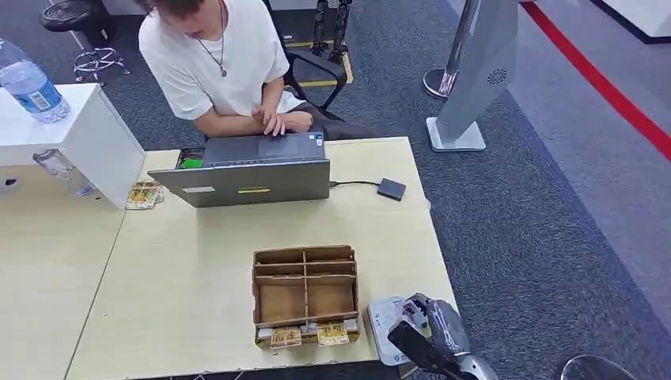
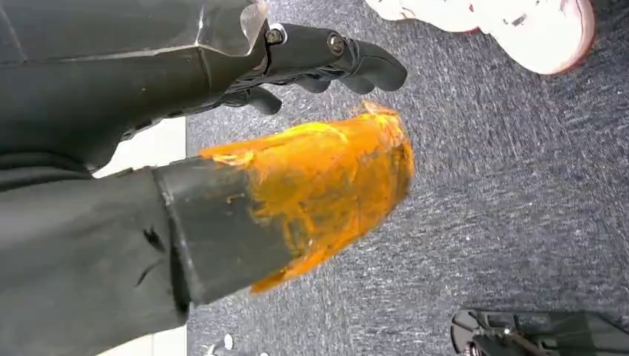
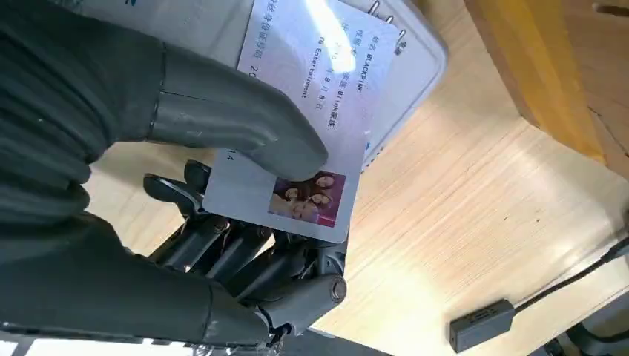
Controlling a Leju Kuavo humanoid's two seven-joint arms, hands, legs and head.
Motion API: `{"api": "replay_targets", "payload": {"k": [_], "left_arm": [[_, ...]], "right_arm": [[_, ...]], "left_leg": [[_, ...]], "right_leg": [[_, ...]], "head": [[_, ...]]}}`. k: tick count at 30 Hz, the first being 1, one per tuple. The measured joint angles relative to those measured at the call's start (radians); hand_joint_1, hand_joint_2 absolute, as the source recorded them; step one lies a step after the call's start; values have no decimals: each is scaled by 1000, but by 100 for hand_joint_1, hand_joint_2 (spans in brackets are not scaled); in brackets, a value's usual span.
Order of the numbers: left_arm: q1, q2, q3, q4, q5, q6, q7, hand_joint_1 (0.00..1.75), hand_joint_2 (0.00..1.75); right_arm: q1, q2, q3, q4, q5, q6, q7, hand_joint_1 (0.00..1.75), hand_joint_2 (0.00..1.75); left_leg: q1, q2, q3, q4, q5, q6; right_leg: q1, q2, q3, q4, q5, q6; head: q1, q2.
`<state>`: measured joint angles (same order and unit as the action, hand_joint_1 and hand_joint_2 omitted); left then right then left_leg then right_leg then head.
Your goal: Pass the card to the sensor for recognition and then transmit it.
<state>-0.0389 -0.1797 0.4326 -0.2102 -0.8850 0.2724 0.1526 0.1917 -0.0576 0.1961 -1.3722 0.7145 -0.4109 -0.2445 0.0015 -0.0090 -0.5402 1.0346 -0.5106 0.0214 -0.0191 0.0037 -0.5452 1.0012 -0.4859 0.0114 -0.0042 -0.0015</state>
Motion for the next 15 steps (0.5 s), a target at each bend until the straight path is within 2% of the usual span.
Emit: {"api": "replay_targets", "payload": {"k": [15], "left_arm": [[0, -18, 11, 0, 2, -6, -5, 0, 0]], "right_arm": [[1, -26, 11, -23, 46, -37, 45, 175, 175]], "left_leg": [[0, 0, 0, 0, 0, 0]], "right_leg": [[0, 0, 0, 0, 0, 0]], "head": [[0, 0]]}}
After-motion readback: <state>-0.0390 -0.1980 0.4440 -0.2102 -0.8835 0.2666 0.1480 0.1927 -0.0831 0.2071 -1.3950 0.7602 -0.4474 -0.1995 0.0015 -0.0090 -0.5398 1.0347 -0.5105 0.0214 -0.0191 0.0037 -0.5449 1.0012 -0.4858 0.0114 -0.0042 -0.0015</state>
